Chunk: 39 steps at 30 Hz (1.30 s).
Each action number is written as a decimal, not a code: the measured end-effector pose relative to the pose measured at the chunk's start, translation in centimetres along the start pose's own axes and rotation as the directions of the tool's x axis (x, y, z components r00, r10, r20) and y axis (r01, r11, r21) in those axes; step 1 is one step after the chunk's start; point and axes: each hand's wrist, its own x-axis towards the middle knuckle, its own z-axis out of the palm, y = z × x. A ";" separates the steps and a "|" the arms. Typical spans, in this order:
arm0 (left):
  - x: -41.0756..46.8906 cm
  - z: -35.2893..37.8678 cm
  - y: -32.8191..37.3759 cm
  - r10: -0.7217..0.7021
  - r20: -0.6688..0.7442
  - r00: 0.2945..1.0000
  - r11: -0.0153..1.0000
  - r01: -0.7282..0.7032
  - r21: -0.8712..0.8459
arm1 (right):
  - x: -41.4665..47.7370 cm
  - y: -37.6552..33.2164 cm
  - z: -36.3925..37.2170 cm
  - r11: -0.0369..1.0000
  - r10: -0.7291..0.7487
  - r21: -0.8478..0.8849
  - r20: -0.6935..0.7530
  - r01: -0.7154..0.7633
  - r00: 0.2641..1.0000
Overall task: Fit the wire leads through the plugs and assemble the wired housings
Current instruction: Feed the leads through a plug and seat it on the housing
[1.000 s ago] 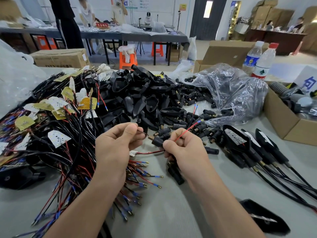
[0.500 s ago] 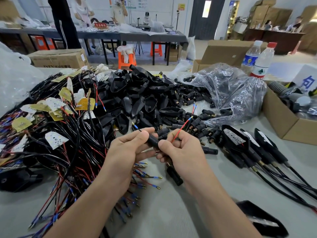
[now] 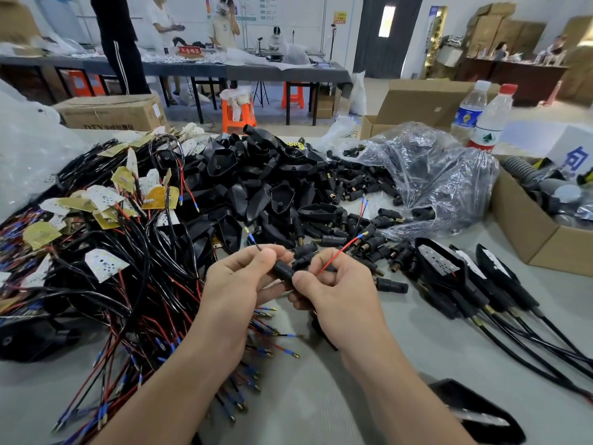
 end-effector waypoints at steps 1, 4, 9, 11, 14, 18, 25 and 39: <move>0.0 -0.1 0.0 0.006 0.017 1.000 0.999 -0.007 0.034 | 0.0 -0.1 0.0 1.000 0.008 0.018 -0.003 -0.008 1.000; 0.1 -0.2 0.0 0.010 0.023 1.000 0.999 -0.011 0.031 | 0.0 0.0 -0.1 0.999 0.003 -0.049 -0.026 -0.005 1.000; 0.3 -0.4 0.1 -0.002 -0.029 1.000 0.998 0.000 -0.067 | -0.1 -1.4 -0.4 0.963 0.013 0.270 0.000 -0.012 1.000; 0.3 -0.5 0.2 -0.014 -0.052 0.999 0.995 0.008 -0.103 | 0.1 -1.8 -1.0 0.893 0.039 0.448 0.027 -0.047 0.999; 0.3 -0.5 0.4 -0.042 -0.067 0.997 0.990 0.032 -0.139 | 0.2 -1.8 -1.4 0.850 0.041 0.524 0.048 -0.060 0.998; 0.4 -0.8 0.5 -0.101 -0.103 0.989 0.967 0.074 -0.244 | 0.4 -1.6 -1.4 0.927 -0.027 0.374 0.010 0.021 1.000; 0.5 -0.9 0.7 -0.140 -0.104 0.985 0.943 0.101 -0.316 | -0.1 -0.8 -1.4 0.994 -0.111 0.027 0.018 0.110 0.994; 0.4 -0.7 0.9 -0.162 -0.114 0.980 0.939 0.117 -0.324 | 0.2 -0.7 -1.2 0.996 -0.085 -0.008 0.059 0.086 0.995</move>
